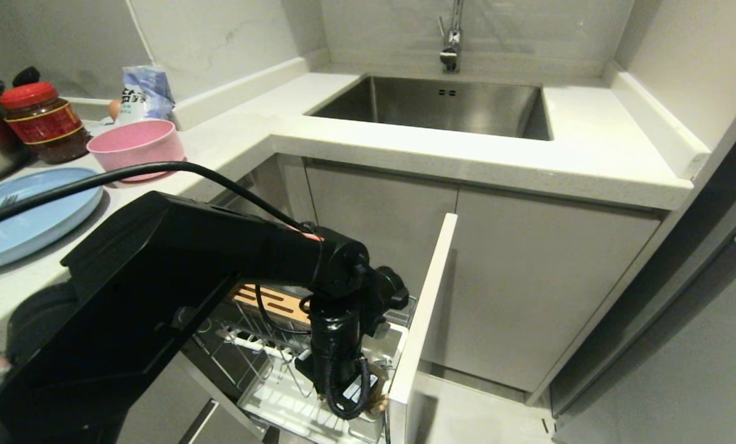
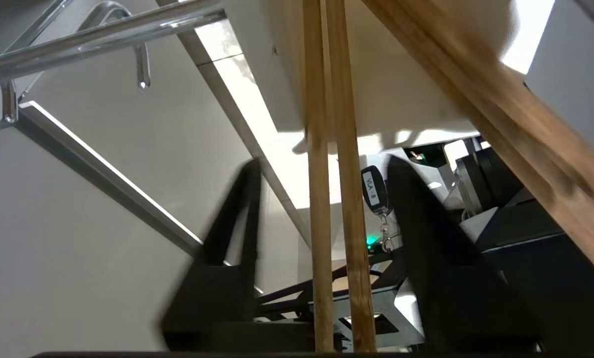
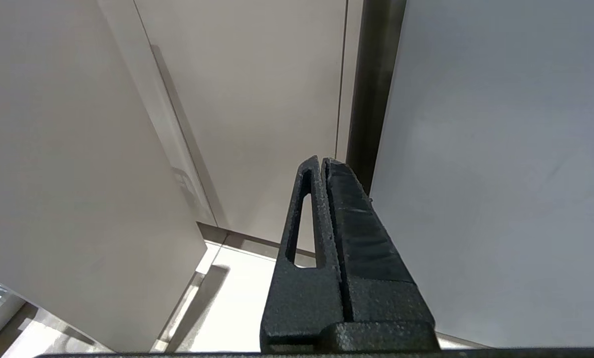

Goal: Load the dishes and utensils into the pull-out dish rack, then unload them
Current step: Pick up the chopsticks and place it in the cupboard, then pick up the fork and place it in the cupboard

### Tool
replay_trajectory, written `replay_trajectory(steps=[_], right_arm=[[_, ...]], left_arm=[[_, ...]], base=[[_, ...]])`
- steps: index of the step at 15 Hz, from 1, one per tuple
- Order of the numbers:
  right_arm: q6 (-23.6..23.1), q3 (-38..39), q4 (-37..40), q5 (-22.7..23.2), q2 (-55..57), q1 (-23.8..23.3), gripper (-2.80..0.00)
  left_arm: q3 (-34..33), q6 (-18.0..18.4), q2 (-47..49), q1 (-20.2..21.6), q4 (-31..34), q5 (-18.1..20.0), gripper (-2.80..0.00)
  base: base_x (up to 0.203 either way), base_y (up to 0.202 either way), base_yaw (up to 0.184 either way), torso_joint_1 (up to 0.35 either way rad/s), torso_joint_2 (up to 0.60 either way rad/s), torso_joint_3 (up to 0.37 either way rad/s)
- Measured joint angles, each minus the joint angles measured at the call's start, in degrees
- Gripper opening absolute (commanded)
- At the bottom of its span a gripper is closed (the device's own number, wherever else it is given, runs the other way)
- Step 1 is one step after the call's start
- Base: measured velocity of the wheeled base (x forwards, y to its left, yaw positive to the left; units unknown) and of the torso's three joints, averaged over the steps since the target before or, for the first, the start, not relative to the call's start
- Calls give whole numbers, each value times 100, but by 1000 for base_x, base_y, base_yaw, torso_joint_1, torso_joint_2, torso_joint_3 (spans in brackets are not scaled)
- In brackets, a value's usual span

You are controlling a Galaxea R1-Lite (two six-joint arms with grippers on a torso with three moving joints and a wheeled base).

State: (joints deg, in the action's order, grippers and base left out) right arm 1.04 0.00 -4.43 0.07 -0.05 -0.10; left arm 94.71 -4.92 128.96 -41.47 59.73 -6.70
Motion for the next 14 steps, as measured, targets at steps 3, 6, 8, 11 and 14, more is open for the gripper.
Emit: replay_trajectory(steps=[3,6,8,11,14], right_arm=[[1,0,1,0,0,0,-280],[1,0,1,0,0,0,-280],[1,0,0,0,0,0,-280],[1,0,0,0,0,0,-280],[1,0,0,0,0,0,-280]], left_arm=[[-2,-9,-96,0,30,1,0],[-48,-22,-375,-1,43,-2,0],[-104,-102,-685,-1,52,-31,-280],[-234,-222,-1393,-1,43,-195,-280],[-246,-568,-2217,7,-92,-520,-280]], base=[[0,0,0,0,0,0],[0,0,0,0,0,0],[0,0,0,0,0,0],[0,0,0,0,0,0],[0,0,0,0,0,0]])
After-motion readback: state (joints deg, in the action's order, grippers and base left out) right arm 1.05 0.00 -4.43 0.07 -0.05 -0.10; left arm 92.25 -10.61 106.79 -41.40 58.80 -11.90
